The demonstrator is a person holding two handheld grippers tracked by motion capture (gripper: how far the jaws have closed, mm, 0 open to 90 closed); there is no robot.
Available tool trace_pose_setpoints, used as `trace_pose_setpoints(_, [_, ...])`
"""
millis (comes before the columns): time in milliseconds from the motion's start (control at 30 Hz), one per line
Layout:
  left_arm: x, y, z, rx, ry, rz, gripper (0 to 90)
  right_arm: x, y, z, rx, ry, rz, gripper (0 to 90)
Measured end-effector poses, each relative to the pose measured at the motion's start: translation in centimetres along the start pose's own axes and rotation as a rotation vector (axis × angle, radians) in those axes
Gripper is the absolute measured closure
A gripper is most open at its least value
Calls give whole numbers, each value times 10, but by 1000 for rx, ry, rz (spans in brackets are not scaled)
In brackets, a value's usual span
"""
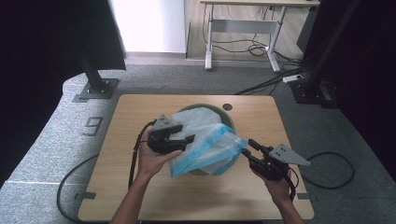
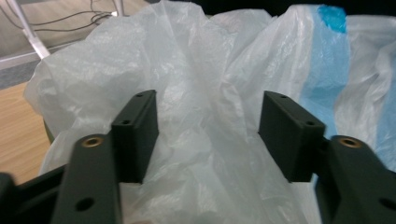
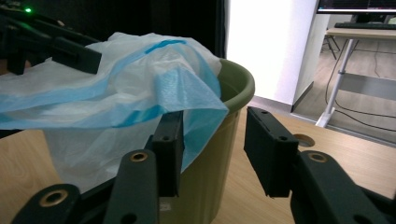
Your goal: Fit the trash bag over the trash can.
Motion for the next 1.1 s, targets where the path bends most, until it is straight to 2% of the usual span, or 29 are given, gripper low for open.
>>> trace_pose_setpoints(133, [-3,-2,0,-1,-6,26,495,-2,1,-4,-3,-9,-1,513])
trace_pose_setpoints(333, [-8,-7,3,16,-26,48,667,-10,6,-3,-1,10,-10,496])
trace_pose_setpoints(500, [-6,-8,7,37,-45,30,840,-15,9,-2,7,20,-14,528])
trace_pose_setpoints(600, [-5,-9,10,58,-69,15,887,-16,10,-2,9,17,-17,556])
trace_pose_setpoints(633, [-4,-9,11,65,-74,7,891,-16,10,-2,8,16,-18,585])
trace_pose_setpoints(700, [-2,-9,13,79,-71,-16,894,-16,11,-1,13,8,-23,709])
trace_pose_setpoints(800, [4,-8,20,108,-57,-75,896,-14,10,0,27,22,-37,885])
trace_pose_setpoints(967, [15,-10,35,187,-64,-184,898,-7,6,-3,39,8,-42,888])
trace_pose_setpoints(1100, [23,-14,40,203,-42,-231,898,-1,0,-3,55,9,-26,888])
Point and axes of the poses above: each handheld gripper's, and its own axes: x roughly backward along the jaws, y roughly out of its top, z roughly to its left, the point moved 2 cm from there along -x, roughly forward along the jaws, and after that the axes turned 2 degrees about y, right-handed, at the moved point
